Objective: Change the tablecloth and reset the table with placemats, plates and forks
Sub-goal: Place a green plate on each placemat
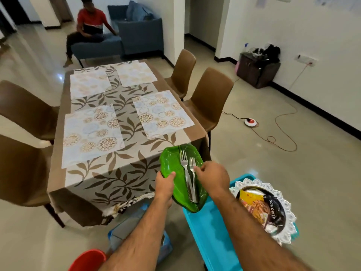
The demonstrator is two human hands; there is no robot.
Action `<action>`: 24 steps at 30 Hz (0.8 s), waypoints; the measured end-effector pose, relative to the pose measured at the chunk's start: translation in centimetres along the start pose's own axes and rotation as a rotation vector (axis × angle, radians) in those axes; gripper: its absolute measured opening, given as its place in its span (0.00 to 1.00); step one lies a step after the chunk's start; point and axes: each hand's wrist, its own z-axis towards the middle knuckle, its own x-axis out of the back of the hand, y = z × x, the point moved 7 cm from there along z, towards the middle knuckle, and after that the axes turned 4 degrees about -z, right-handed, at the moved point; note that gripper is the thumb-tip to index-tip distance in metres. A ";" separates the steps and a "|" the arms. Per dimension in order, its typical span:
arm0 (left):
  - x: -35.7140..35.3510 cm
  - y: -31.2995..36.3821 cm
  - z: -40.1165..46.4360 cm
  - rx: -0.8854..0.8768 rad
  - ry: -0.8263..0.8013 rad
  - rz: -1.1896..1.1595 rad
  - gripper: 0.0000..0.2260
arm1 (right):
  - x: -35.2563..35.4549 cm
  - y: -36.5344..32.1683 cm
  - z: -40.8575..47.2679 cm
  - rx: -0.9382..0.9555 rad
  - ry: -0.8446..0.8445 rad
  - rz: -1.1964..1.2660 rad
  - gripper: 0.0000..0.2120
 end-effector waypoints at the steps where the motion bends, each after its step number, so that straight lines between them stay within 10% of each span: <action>1: 0.2 -0.1 0.4 -0.002 0.001 0.014 0.09 | -0.8 -0.5 -0.2 -0.023 -0.065 -0.027 0.16; 24: -4.2 -6.7 -2.8 0.094 -0.127 0.142 0.12 | -3.7 6.5 -1.8 -0.420 -0.284 0.279 0.09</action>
